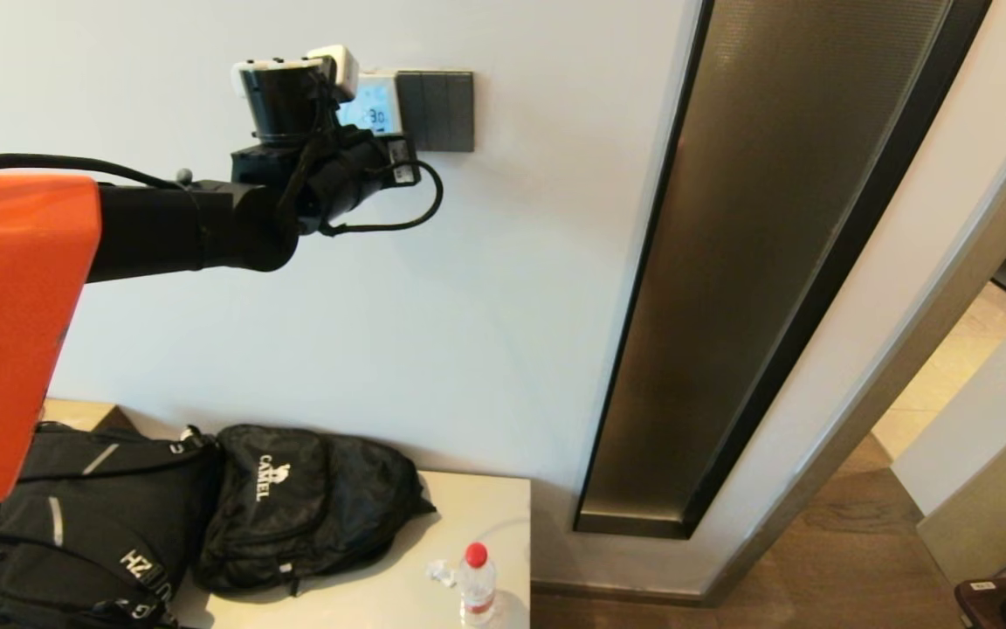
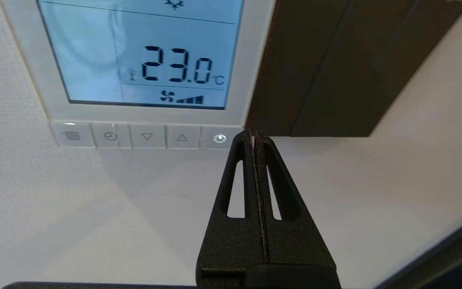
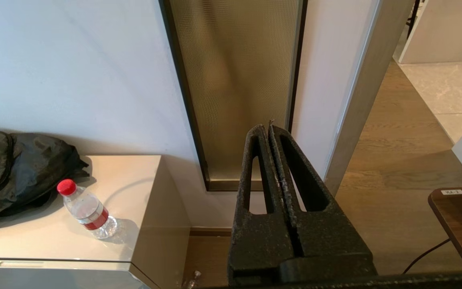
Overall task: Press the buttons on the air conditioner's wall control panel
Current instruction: Turn off the central air conditioner
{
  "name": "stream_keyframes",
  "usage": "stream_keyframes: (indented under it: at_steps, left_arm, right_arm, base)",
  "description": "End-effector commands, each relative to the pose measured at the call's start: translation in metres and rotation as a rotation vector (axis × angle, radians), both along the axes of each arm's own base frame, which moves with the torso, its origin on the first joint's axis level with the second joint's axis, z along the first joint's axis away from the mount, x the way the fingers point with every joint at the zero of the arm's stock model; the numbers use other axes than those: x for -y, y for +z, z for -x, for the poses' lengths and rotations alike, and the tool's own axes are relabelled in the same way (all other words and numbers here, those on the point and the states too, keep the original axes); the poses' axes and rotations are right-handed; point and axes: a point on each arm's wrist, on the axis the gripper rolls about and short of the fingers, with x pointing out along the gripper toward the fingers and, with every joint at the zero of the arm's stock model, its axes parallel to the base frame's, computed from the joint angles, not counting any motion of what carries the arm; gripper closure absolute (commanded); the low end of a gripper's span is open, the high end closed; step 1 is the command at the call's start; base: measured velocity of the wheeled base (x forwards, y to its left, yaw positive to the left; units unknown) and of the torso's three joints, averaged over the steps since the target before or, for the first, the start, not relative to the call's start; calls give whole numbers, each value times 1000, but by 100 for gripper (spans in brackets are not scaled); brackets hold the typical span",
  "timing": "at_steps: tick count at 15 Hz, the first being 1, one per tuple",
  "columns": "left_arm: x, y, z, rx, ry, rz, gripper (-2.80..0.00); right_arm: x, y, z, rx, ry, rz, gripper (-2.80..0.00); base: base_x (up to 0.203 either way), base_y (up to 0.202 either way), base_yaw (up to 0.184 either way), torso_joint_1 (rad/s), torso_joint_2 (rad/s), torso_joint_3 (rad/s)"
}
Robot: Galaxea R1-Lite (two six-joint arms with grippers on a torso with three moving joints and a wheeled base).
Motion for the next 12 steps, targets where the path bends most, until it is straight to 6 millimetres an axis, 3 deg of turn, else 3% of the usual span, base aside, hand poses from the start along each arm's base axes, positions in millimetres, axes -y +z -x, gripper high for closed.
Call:
stream_keyframes:
  at_steps: [1,8,12]
  left_arm:
    - [1,-4,-4,-3,5,-1,0]
    - [-2,-6,-7,-6,14,-4,0]
    - [-1,11,9,23,1,12,0]
  right_arm:
    - [0,0,0,-1,1,0,0]
    - [0,0,0,-1,1,0,0]
    - [0,0,0,-1,1,0,0]
  base:
    - [0,0,0,0,0,0]
    - [0,0,0,0,0,0]
    - [0,0,0,0,0,0]
